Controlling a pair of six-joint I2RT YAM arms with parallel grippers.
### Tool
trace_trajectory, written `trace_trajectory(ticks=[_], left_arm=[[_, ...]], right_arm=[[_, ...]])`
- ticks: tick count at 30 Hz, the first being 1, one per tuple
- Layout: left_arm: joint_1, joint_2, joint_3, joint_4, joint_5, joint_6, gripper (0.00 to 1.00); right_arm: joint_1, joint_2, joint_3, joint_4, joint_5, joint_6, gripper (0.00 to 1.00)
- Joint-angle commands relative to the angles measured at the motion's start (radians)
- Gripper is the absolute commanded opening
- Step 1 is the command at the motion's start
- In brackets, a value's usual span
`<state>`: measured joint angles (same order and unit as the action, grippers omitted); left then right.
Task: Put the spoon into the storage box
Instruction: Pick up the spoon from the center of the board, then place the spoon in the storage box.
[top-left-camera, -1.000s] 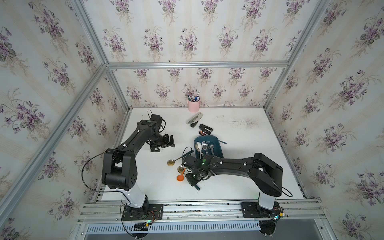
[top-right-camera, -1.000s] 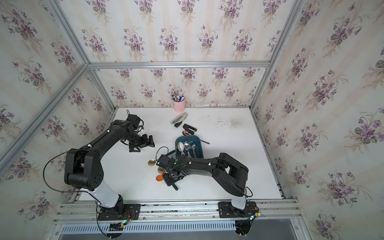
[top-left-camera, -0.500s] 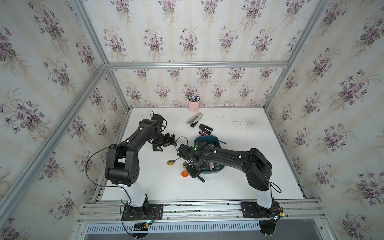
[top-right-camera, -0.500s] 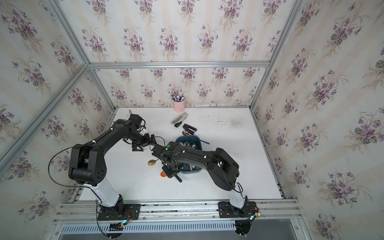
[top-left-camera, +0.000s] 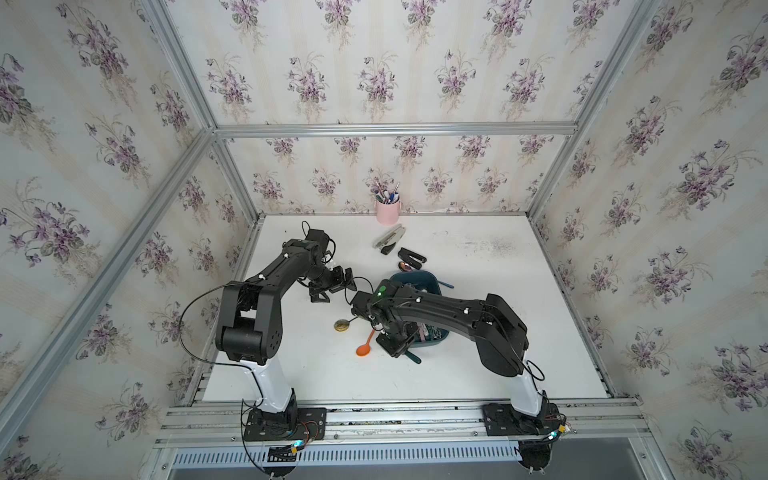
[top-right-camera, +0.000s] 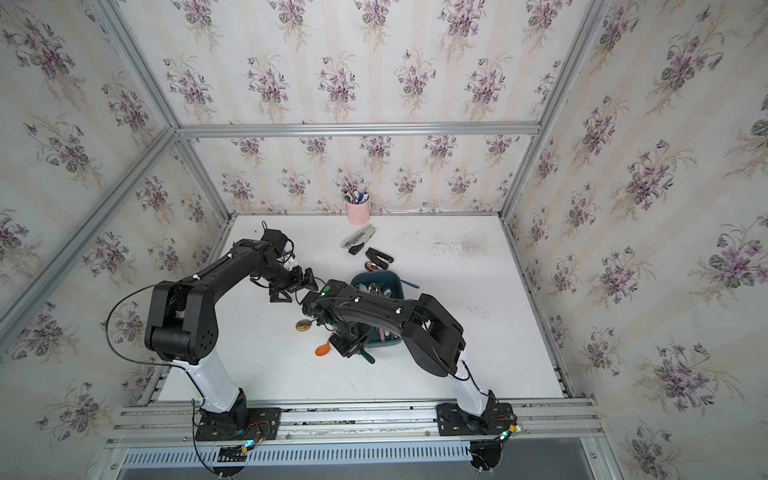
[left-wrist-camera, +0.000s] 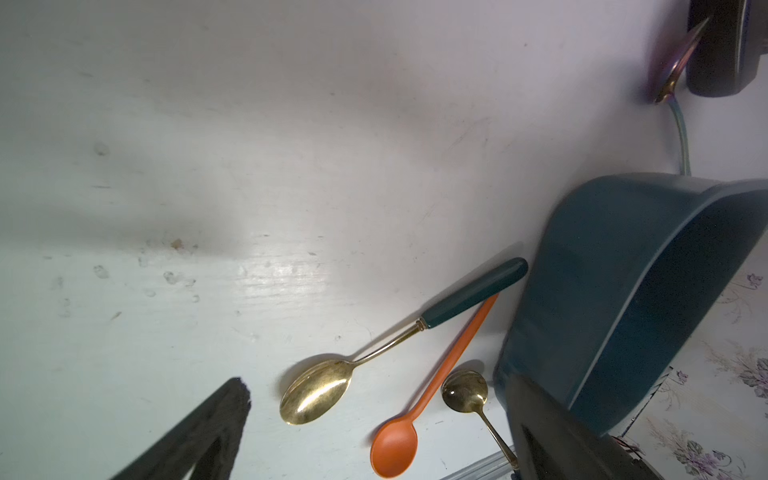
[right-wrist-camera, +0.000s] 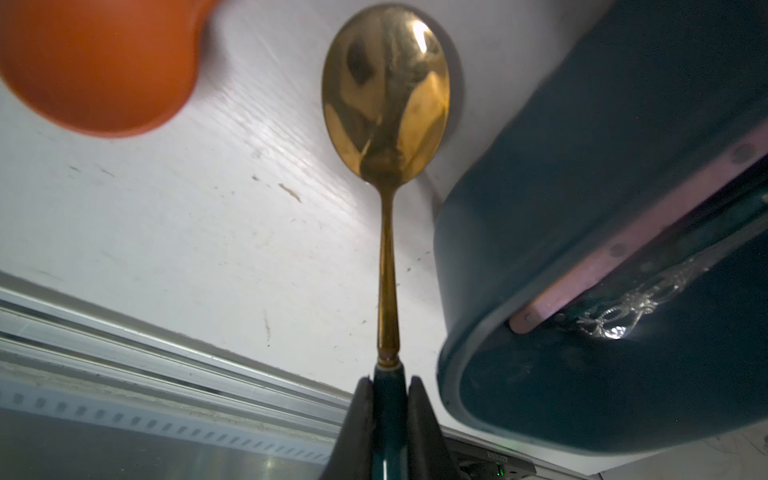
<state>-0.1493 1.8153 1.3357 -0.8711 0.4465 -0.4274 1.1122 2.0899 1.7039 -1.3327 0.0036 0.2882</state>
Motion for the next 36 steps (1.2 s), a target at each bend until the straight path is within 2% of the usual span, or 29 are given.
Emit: trace_trajectory(ticks=[1,13,19,24,30,36], left_arm=[[0.001,0.004,0.003,0.015,0.012,-0.007,1.00],[0.001,0.019,0.036,0.015,0.009,-0.028,1.00],[0.000,0.018,0.056,0.004,-0.003,-0.034,1.00],[-0.007,0.006,0.046,0.004,-0.015,-0.050,1.00],[-0.025,-0.002,0.054,-0.013,-0.048,-0.074,1.00],[-0.045,-0.037,0.065,-0.082,-0.230,-0.147,1.00]], right_arm=[[-0.001,-0.004,-0.014,-0.034,-0.008,-0.004,0.03],[0.008,-0.171,-0.089,0.109,-0.021,0.043,0.02],[0.000,-0.247,-0.092,0.167,0.011,0.074,0.02],[-0.078,-0.331,-0.130,0.236,0.041,0.119,0.02],[-0.213,-0.416,-0.269,0.388,0.048,0.170,0.02],[-0.275,-0.402,-0.399,0.572,0.103,0.259,0.03]])
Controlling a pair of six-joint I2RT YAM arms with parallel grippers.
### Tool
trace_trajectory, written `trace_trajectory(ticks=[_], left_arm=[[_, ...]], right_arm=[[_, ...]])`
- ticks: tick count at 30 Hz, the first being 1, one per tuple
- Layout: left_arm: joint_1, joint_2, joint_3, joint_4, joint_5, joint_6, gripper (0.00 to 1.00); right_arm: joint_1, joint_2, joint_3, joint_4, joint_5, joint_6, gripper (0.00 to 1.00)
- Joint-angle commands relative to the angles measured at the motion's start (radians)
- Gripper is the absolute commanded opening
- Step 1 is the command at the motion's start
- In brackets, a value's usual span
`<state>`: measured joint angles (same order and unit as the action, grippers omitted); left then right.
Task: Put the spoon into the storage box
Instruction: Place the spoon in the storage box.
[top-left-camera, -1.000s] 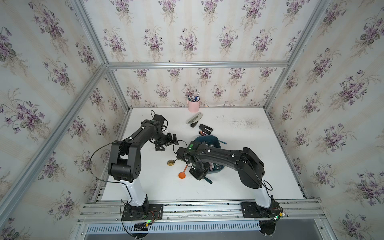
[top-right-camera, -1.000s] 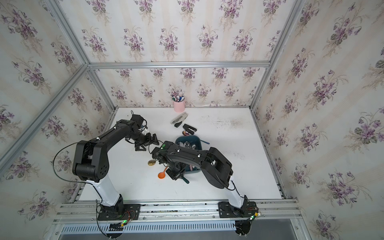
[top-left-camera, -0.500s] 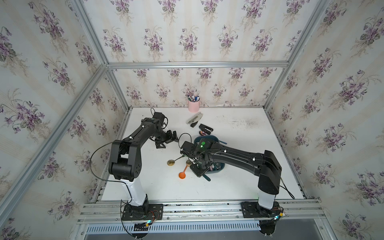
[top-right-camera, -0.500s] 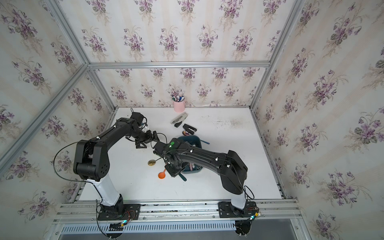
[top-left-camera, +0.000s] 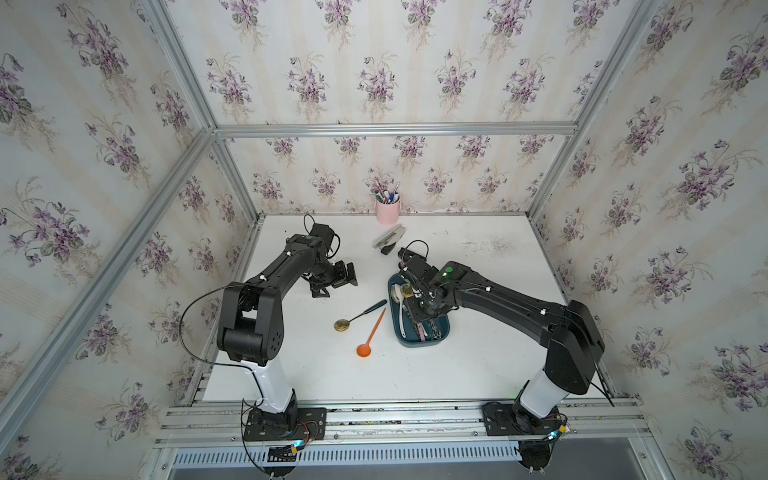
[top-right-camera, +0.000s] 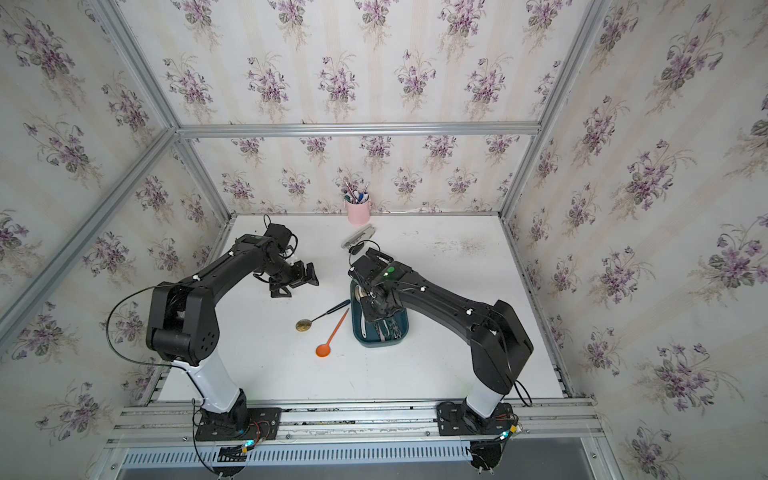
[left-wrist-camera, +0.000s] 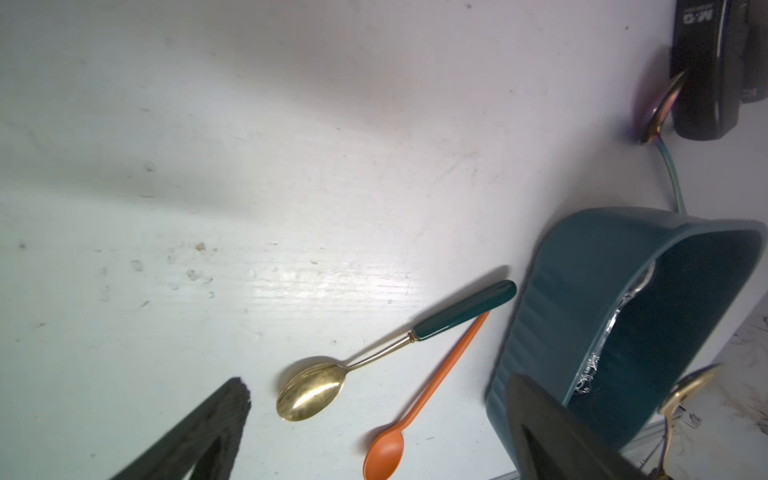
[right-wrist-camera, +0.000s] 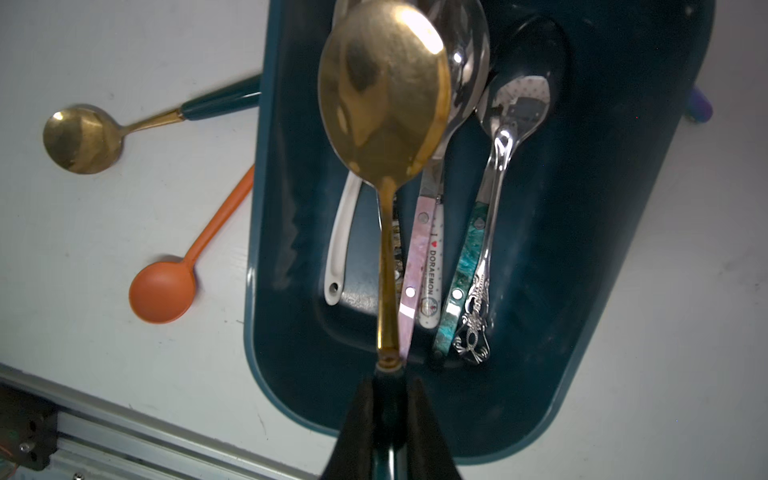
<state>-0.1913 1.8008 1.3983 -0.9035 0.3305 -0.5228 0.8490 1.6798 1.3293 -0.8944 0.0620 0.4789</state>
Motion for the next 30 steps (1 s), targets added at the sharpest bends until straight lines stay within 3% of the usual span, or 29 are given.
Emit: trace_trajectory(ticks=[1,6,17,30], left_arm=[[-0.003,-0.032,-0.005,-0.049,-0.133,-0.070,1.00],[-0.004,-0.090,-0.045,-0.041,-0.200,-0.183,1.00],[-0.005,-0.091,-0.040,0.023,-0.068,-0.213,1.00],[-0.049,-0.055,0.013,-0.009,-0.063,-0.277,1.00]], right_arm=[[-0.016,0.012,-0.034,0.163,0.054,0.085,0.02],[-0.043,0.057,-0.086,0.291,0.061,0.137,0.03],[-0.057,0.139,-0.128,0.403,0.101,0.151,0.06],[-0.057,0.171,-0.142,0.424,0.087,0.098,0.24]])
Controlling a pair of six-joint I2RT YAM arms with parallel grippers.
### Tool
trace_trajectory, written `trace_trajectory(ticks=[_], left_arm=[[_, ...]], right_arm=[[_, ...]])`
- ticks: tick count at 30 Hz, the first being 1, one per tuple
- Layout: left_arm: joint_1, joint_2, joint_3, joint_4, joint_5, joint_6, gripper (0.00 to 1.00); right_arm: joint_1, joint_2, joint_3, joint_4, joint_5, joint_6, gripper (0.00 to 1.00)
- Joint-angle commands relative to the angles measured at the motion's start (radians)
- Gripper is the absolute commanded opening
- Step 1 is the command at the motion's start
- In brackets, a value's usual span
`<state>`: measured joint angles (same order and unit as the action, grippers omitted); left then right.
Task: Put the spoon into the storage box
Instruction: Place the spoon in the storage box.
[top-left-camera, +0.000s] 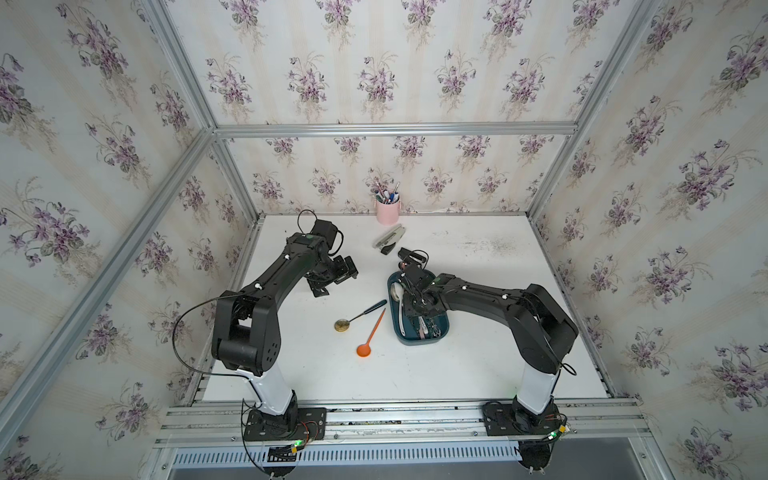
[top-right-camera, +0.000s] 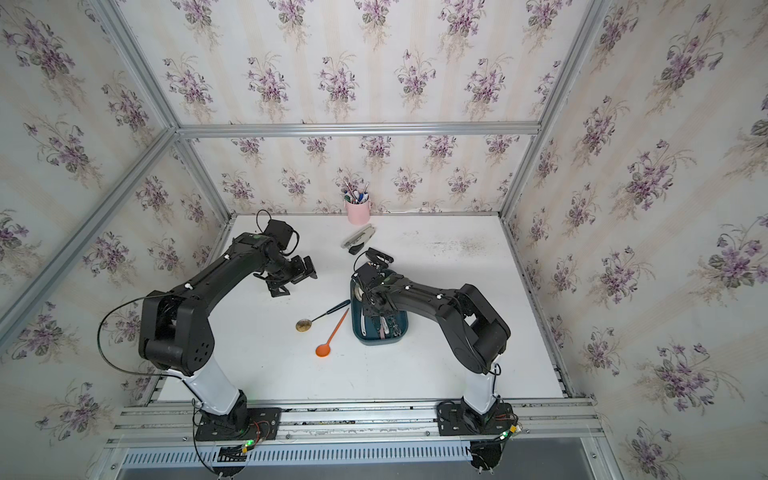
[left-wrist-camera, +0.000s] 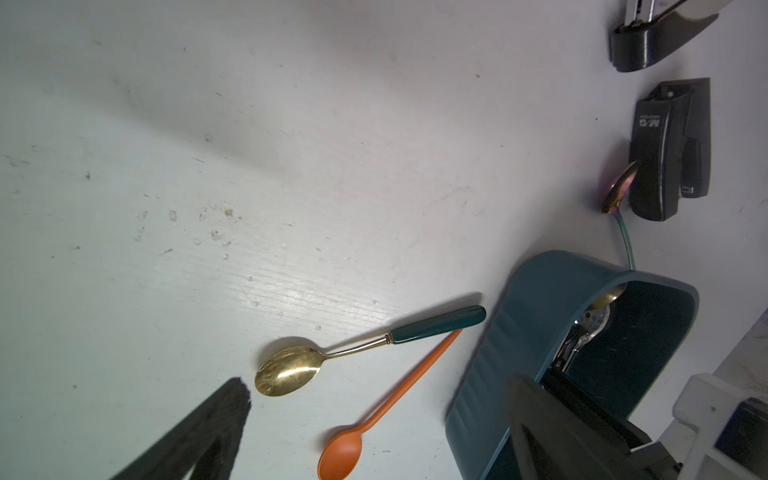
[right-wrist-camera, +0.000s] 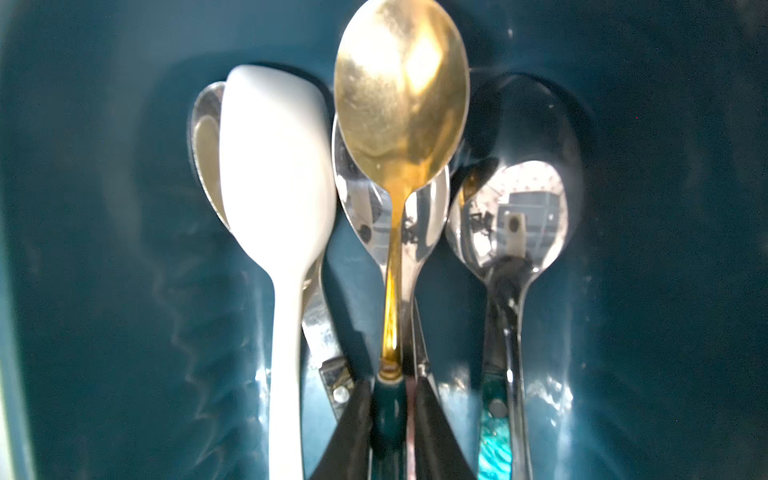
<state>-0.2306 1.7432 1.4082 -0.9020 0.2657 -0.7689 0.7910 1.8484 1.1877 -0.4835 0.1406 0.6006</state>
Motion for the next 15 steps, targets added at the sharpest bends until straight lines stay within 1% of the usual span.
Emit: trace_trajectory(ticks=[1,4,5,6,8,12,15], left_arm=[[-0.015,0.004,0.005,-0.011,0.000,-0.037,1.00],[-0.030,0.011,0.011,-0.015,0.000,-0.061,1.00],[-0.038,0.014,0.016,-0.017,0.001,-0.069,1.00],[-0.046,0.019,0.021,-0.023,-0.004,-0.083,1.00],[-0.063,0.027,0.037,-0.050,-0.024,-0.126,1.00],[-0.091,0.055,0.054,-0.094,-0.020,-0.303,1.00],[-0.127,0.082,0.089,-0.092,-0.018,-0.391,1.00]], right_arm=[[0.000,-0.002,-0.002,0.013,0.008,-0.029,0.26],[0.001,-0.028,0.008,0.007,0.006,-0.051,0.34],[0.000,-0.041,0.010,0.004,0.009,-0.055,0.40],[0.000,-0.056,0.010,0.006,0.009,-0.063,0.43],[0.000,-0.078,0.017,-0.002,0.017,-0.077,0.46],[-0.001,-0.102,0.053,-0.033,0.018,-0.127,0.47],[-0.001,-0.116,0.090,-0.068,0.027,-0.159,0.47]])
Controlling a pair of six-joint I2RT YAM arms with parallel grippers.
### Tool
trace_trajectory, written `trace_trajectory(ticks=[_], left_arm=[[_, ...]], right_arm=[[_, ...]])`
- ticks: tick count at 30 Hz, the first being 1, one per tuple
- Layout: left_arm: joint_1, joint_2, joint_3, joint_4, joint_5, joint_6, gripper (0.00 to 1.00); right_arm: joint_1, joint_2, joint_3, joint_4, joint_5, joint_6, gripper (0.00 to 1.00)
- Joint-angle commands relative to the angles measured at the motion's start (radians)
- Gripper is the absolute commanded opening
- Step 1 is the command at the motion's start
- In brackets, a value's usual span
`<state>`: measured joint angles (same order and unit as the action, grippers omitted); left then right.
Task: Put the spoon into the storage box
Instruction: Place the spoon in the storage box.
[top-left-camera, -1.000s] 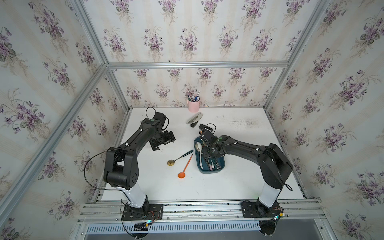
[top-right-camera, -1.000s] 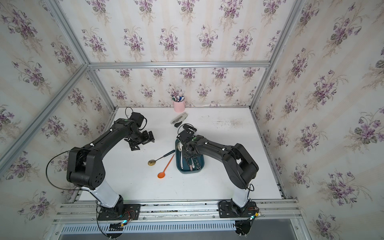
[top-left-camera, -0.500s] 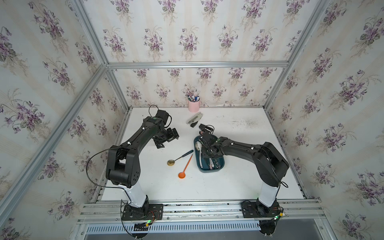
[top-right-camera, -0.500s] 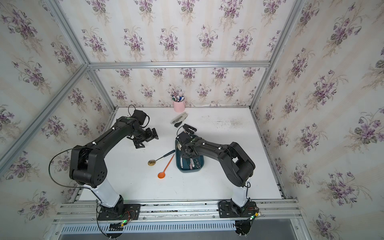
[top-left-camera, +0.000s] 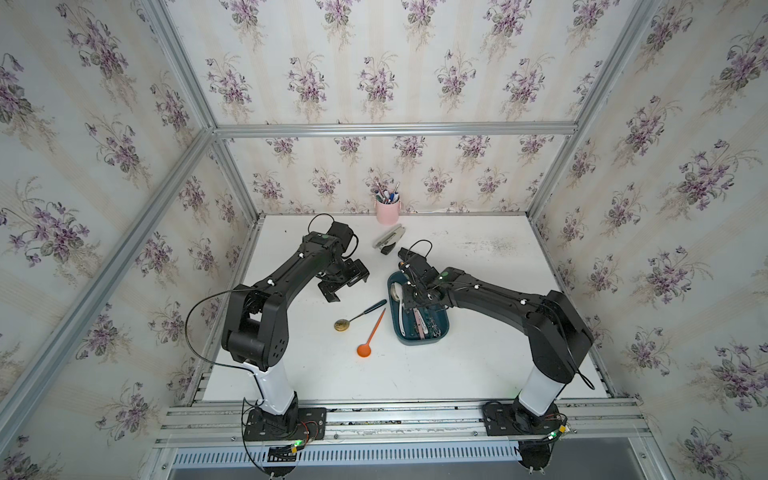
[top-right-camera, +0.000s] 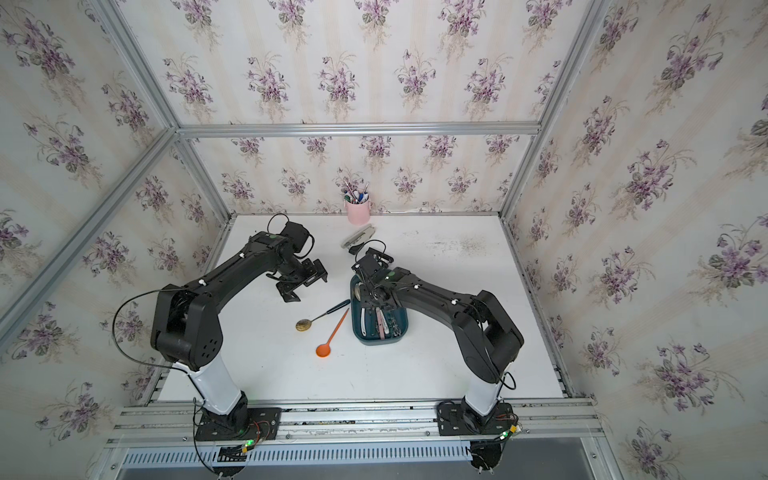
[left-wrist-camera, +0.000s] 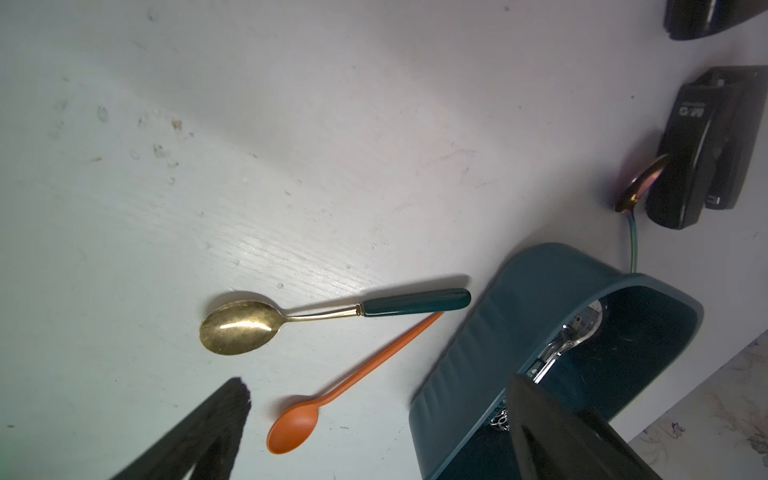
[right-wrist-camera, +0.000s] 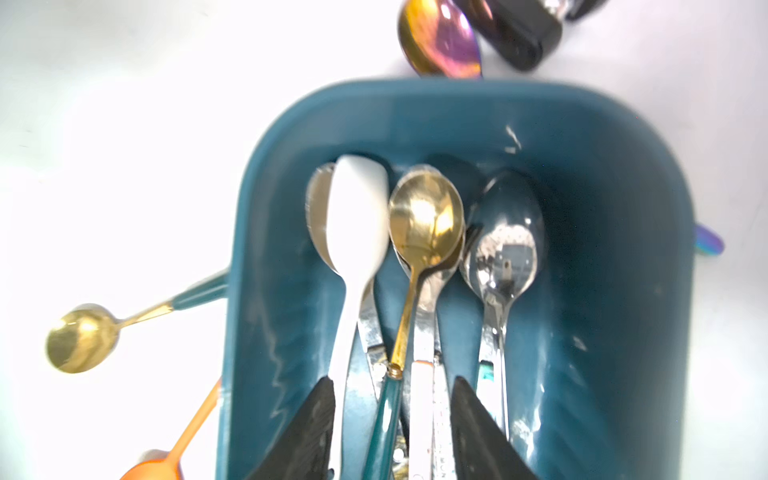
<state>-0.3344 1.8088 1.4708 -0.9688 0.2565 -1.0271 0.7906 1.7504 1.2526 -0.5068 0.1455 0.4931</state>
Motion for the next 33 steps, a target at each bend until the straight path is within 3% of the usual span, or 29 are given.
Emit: trace_trajectory(ticks=[1,6,12,20,24,33], left_arm=[[-0.035,0.026,0.045,-0.028,-0.015,-0.152,1.00],[-0.072,0.047,0.051,0.015,-0.008,-0.336,1.00],[-0.116,0.064,0.017,0.120,-0.040,-0.538,1.00],[-0.188,0.182,0.073,0.138,-0.068,-0.651,1.00],[-0.216,0.165,0.044,0.160,-0.137,-0.723,1.00],[-0.246,0.140,-0.032,0.159,-0.162,-0.804,0.99]], right_arm=[[-0.001,-0.026,0.033,-0.054,0.032,-0.059,0.47],[-0.044,-0.119,0.016,-0.056,0.049,-0.099,0.48],[-0.174,-0.233,-0.051,-0.052,-0.005,-0.163,0.48],[-0.289,-0.292,-0.134,-0.013,-0.082,-0.242,0.48],[-0.316,-0.302,-0.154,-0.013,-0.100,-0.277,0.48],[-0.348,-0.330,-0.193,0.016,-0.170,-0.281,0.47]])
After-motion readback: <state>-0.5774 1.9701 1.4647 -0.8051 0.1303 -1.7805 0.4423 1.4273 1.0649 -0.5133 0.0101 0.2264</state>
